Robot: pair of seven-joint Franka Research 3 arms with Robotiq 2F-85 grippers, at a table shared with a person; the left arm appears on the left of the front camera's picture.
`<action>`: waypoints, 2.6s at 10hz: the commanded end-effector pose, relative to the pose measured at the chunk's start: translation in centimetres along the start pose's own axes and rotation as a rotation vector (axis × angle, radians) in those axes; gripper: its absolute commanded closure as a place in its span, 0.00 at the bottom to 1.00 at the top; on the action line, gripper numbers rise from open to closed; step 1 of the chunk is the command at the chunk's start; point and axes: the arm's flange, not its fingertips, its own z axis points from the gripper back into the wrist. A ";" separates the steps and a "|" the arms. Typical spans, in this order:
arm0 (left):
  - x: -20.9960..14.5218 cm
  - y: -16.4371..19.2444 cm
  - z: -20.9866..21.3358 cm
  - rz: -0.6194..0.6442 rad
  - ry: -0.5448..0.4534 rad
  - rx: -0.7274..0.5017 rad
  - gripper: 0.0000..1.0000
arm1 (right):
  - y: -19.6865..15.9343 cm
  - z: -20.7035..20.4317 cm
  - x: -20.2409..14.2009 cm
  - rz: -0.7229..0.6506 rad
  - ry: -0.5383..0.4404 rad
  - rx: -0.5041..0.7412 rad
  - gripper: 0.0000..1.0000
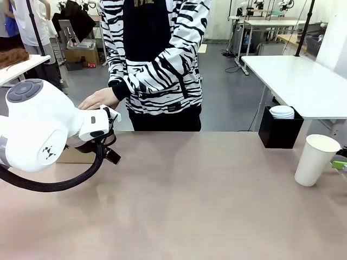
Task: Pour a drink into a cup and package it in a carrier.
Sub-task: Pick up the 600 ml Paper Cup and place it in the middle top area of the table.
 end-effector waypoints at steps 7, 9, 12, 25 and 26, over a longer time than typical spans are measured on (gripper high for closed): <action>0.0 0.0 0.0 0.000 -0.001 -0.001 0.00 | -0.6 -3.2 -0.8 -0.011 -0.011 0.020 0.00; 0.0 0.0 0.0 0.000 -0.001 -0.001 0.00 | -0.6 -4.6 -0.9 -0.012 -0.008 0.054 0.00; 0.0 0.0 0.0 0.000 -0.001 -0.001 0.00 | -0.6 -6.5 -0.9 -0.009 -0.014 0.092 0.00; 0.0 0.0 0.0 0.000 -0.001 -0.001 0.00 | 3.5 -8.2 5.3 -0.050 -0.015 -0.033 0.19; 0.0 0.0 0.0 0.000 -0.001 -0.001 0.00 | 4.6 -9.6 7.9 -0.056 -0.017 -0.074 0.19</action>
